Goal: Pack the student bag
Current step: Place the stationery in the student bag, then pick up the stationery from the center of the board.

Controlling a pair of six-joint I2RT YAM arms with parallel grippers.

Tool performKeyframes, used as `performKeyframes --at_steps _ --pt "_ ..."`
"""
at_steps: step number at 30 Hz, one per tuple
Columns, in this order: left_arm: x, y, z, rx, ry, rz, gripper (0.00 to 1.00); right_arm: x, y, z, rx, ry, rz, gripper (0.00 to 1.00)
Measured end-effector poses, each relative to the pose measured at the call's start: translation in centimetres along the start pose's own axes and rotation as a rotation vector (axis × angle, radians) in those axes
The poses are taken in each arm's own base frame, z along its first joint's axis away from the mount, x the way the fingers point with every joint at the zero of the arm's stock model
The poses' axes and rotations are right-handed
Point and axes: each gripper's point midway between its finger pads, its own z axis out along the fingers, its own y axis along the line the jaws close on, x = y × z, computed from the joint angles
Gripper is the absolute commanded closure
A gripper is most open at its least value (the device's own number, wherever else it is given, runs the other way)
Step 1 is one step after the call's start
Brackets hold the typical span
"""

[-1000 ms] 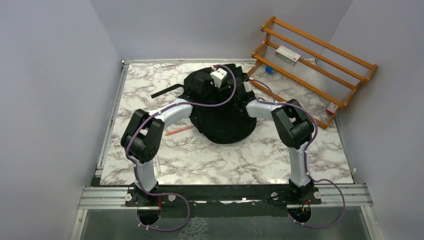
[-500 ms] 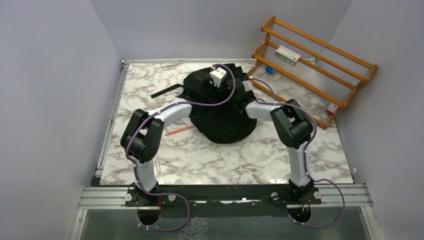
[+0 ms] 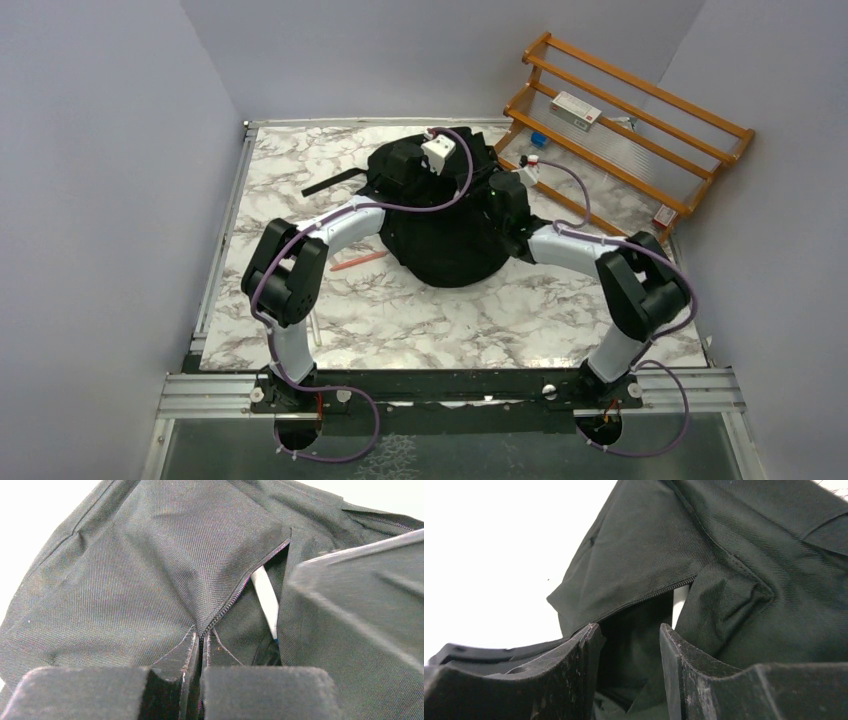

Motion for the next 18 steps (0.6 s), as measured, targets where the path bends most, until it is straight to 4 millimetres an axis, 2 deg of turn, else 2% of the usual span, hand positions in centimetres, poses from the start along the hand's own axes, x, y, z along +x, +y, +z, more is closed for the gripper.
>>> performKeyframes --at_steps 4,8,12,15,18 --pt "0.0 0.0 0.0 0.0 0.002 -0.003 1.0 -1.7 0.2 -2.8 -0.025 -0.029 -0.05 0.49" --pt "0.0 0.0 0.0 -0.001 0.002 -0.005 1.0 -2.1 -1.6 -5.9 -0.024 -0.028 -0.12 0.49" --pt "0.0 0.0 0.0 -0.001 0.002 -0.013 1.0 -1.5 -3.4 -9.7 -0.074 0.018 -0.24 0.49" --pt "0.0 0.0 -0.1 0.0 0.007 -0.022 1.0 -1.0 -2.6 -12.5 -0.199 0.066 -0.355 0.49" --pt "-0.2 0.1 -0.1 0.004 0.008 -0.035 1.0 -0.5 -0.6 -15.2 -0.378 0.095 -0.457 0.49"
